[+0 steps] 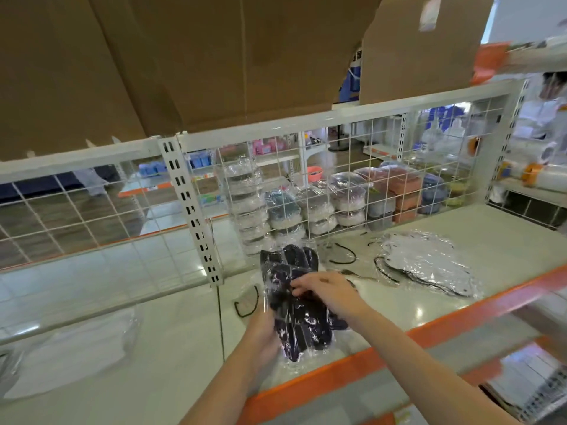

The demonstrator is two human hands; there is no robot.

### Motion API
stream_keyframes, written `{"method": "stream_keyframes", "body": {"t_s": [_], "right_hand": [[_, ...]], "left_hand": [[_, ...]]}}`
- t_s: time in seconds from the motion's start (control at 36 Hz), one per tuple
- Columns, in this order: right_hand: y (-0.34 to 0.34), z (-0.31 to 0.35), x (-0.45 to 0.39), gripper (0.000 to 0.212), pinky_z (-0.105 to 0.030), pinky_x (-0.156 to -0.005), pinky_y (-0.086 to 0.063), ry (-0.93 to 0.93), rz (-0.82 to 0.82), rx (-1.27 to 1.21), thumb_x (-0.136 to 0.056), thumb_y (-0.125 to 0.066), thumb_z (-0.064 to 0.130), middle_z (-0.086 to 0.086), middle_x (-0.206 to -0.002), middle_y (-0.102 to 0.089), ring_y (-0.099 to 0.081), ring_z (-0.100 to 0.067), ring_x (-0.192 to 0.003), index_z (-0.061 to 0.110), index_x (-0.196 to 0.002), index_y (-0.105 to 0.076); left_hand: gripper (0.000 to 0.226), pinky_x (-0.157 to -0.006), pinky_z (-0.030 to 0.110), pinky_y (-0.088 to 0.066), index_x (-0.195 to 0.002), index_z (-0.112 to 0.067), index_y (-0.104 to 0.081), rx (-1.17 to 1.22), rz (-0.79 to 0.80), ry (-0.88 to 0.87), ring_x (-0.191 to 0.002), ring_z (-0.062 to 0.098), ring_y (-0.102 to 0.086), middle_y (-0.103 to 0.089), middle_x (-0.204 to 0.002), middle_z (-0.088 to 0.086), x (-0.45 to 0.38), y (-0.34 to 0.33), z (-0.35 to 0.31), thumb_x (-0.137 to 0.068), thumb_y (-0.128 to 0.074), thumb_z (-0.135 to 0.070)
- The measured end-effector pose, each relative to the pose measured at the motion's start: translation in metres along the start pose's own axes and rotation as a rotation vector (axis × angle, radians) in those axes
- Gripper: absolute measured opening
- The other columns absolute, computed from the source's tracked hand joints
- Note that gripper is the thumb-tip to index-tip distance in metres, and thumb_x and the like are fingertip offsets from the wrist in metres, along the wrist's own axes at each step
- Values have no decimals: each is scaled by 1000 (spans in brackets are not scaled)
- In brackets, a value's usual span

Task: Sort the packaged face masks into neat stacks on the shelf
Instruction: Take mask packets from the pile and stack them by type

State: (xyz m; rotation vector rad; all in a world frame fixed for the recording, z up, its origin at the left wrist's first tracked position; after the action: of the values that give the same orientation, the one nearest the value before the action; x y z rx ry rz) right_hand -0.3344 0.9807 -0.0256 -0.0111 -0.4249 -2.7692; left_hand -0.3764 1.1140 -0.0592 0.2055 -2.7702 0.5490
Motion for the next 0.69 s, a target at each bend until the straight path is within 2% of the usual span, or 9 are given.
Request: {"method": "stream_keyframes", "body": {"t_s": [0.06, 0.11, 0.22, 0.31, 0.44, 0.53, 0.58, 0.64, 0.69], "right_hand": [[-1, -4, -8, 25, -31, -99, -34, 196, -62, 474, -92, -53, 22, 13, -109, -63, -50, -13, -109, 32, -107, -69], [-1, -10, -12, 33, -31, -99, -25, 265, -116, 735, -91, -54, 26, 10, -123, -47, -34, -15, -117, 39, -121, -58], [1, -15, -17, 70, -37, -110, -24, 248, -63, 669, -83, -67, 40, -2, -142, -30, -25, -24, -132, 30, -142, -32], [1, -16, -17, 89, -27, -108, -23, 186, 24, 504, -76, -73, 46, -2, -146, -30, -28, -22, -136, 24, -146, -23], [-8, -17, -16, 108, -38, -101, -40, 85, -44, 578, -65, -70, 66, -4, -144, -28, -40, -25, -130, 23, -147, -14], [-16, -17, -17, 105, -40, -95, -46, 103, -124, 617, -64, -69, 68, -2, -138, -33, -47, -23, -122, 20, -143, -19], [-22, -14, -17, 95, -29, -95, -43, 199, -109, 527, -66, -75, 57, 1, -128, -40, -48, -14, -114, 19, -138, -27], [-24, -8, -18, 72, -12, -86, -37, 249, -72, 310, -72, -79, 33, 9, -111, -47, -48, -2, -99, 20, -129, -36], [-21, -5, -18, 54, -15, -78, -44, 158, -34, 57, -79, -75, 22, 11, -100, -52, -56, -4, -88, 24, -121, -41]], "left_hand": [[31, -91, 47, -49, -121, 2, -56, 86, -25, 72, -97, 34, -62, -65, -107, 24, -1, 5, 0, -97, -43, -13], [26, -89, 48, -49, -113, 1, -59, 125, -18, 92, -93, 35, -64, -69, -101, 22, -3, 11, -1, -97, -47, -16], [30, -93, 51, -47, -112, 0, -62, 133, -23, 101, -95, 36, -66, -70, -102, 22, -1, 22, -1, -89, -56, -19], [37, -102, 54, -41, -117, -1, -61, 125, -40, 93, -106, 38, -62, -68, -109, 23, -4, 29, 0, -87, -57, -23], [35, -92, 52, -48, -117, -2, -60, 178, 20, 63, -103, 38, -64, -67, -111, 24, -4, 31, -3, -93, -52, -26], [44, -95, 51, -48, -123, -4, -57, 98, 42, 0, -108, 36, -62, -65, -117, 21, -6, 34, -2, -86, -60, -28], [48, -91, 47, -51, -124, -4, -56, 42, 10, -50, -106, 34, -64, -67, -114, 19, -7, 35, -2, -81, -65, -22], [36, -84, 44, -53, -119, -3, -60, 60, -53, -70, -100, 34, -66, -69, -107, 19, -9, 38, -6, -85, -62, -15], [28, -78, 42, -53, -115, -1, -61, 121, -105, -62, -97, 33, -67, -70, -103, 19, -11, 44, -11, -89, -58, -13]]}}
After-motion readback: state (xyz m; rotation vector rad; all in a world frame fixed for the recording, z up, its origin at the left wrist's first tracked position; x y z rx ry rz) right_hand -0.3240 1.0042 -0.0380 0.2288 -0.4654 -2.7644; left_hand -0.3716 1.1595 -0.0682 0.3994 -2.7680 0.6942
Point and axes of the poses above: each hand's wrist, its own x-axis away from the middle knuckle, its own y-axis out of the back of the hand, z = x × y, the point moved 1 cm from there along -x, towards the middle knuckle
